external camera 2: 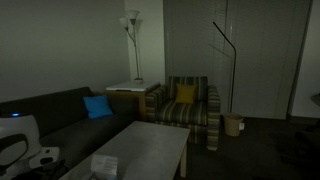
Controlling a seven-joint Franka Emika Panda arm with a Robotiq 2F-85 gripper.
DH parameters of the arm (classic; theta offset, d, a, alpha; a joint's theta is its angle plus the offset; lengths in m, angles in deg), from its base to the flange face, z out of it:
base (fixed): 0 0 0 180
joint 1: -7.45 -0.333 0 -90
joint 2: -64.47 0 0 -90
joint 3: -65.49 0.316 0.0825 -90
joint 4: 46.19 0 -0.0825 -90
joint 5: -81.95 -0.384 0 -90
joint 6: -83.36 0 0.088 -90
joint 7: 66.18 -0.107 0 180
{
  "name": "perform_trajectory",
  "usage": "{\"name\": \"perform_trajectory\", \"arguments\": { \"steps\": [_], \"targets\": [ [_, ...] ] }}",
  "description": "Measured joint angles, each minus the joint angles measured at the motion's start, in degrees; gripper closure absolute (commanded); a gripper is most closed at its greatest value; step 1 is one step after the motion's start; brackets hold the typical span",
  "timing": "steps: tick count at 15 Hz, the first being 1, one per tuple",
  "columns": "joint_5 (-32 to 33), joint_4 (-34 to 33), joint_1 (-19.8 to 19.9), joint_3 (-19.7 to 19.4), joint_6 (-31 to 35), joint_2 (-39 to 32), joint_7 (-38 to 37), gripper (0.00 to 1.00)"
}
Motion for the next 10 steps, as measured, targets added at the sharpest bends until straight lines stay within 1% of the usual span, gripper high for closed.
{"name": "perform_trajectory", "arguments": {
  "steps": [5, 10],
  "targets": [
    [-0.03, 2.72, 0.24, -3.04, 3.89, 0.62, -1.14, 0.97],
    [-0.16, 2.99, 2.22, -3.27, 4.39, -0.11, -1.14, 0.97]
  ]
}}
